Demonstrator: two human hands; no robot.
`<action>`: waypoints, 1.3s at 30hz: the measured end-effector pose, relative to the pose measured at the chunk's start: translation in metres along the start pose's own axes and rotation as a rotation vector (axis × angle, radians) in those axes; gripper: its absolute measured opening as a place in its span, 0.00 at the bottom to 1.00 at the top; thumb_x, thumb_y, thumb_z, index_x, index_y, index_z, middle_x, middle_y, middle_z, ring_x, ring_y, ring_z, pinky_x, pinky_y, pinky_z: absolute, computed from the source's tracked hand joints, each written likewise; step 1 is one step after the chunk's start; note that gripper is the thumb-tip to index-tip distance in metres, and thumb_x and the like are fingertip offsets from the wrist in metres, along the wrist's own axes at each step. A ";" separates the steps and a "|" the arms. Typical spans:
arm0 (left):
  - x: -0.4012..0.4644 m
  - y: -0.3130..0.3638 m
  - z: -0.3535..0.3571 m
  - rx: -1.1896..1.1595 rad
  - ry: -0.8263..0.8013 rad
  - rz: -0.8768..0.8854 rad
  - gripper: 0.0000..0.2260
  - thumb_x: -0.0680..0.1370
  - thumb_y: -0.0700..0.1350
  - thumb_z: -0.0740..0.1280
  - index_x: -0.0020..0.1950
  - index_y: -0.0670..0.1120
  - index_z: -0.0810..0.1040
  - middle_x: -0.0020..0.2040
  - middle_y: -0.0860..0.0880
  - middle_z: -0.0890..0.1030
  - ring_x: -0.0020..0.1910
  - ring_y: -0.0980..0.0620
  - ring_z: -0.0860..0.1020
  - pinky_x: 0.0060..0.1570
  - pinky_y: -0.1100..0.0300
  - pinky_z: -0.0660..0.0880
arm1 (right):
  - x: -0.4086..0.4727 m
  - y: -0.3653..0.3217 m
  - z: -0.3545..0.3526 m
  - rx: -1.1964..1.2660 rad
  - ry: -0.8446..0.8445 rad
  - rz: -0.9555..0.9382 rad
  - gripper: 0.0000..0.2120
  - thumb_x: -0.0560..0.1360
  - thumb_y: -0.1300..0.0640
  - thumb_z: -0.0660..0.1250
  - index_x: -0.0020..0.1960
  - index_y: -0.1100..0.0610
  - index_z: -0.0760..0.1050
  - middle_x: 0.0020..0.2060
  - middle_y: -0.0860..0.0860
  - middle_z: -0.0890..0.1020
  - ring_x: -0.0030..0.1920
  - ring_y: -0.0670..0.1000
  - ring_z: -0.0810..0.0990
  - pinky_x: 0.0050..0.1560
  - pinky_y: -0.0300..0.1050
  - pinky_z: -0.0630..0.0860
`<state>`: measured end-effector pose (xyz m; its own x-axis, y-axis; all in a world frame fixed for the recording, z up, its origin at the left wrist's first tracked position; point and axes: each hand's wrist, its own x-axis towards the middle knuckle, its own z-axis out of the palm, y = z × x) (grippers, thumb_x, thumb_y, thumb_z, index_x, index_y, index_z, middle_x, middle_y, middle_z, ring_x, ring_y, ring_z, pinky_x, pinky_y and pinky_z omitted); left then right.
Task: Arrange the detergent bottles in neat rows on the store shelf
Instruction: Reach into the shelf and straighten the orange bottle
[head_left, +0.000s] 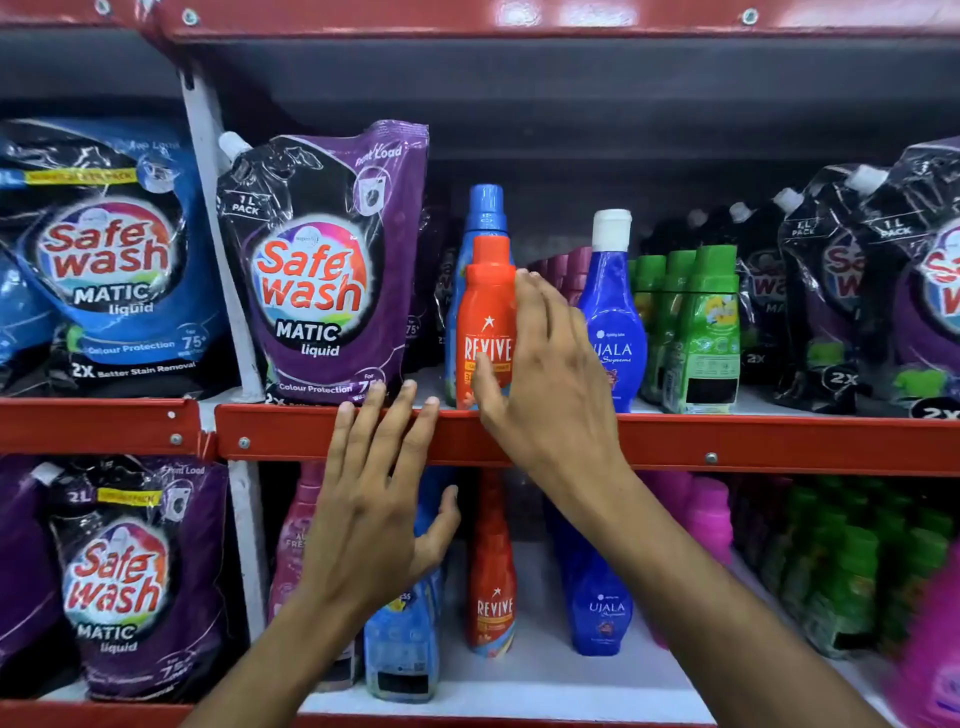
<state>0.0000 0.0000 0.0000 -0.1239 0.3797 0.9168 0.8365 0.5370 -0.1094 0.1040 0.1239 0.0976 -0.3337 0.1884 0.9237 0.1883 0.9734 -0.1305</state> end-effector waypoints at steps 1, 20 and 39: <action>0.000 -0.001 0.000 0.000 -0.003 0.009 0.34 0.74 0.51 0.70 0.77 0.41 0.67 0.78 0.42 0.67 0.80 0.41 0.60 0.78 0.37 0.58 | 0.005 -0.001 0.002 0.009 -0.014 0.041 0.37 0.77 0.48 0.66 0.79 0.61 0.57 0.74 0.58 0.70 0.70 0.58 0.71 0.69 0.51 0.70; -0.002 -0.002 0.009 -0.032 0.072 -0.005 0.36 0.72 0.47 0.72 0.78 0.41 0.66 0.75 0.41 0.70 0.78 0.40 0.62 0.80 0.39 0.53 | -0.007 0.000 -0.054 0.365 0.301 0.126 0.34 0.69 0.42 0.76 0.69 0.58 0.71 0.59 0.50 0.81 0.56 0.47 0.80 0.59 0.39 0.75; -0.002 0.001 0.010 -0.023 0.064 -0.014 0.41 0.64 0.34 0.69 0.78 0.40 0.64 0.74 0.39 0.69 0.78 0.39 0.60 0.82 0.40 0.49 | -0.215 0.052 0.073 0.347 -0.376 0.532 0.36 0.63 0.38 0.78 0.63 0.52 0.70 0.54 0.49 0.81 0.49 0.51 0.83 0.51 0.50 0.81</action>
<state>-0.0039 0.0075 -0.0062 -0.1016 0.3229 0.9410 0.8468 0.5245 -0.0885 0.1181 0.1439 -0.1343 -0.5847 0.6177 0.5260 0.1303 0.7114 -0.6906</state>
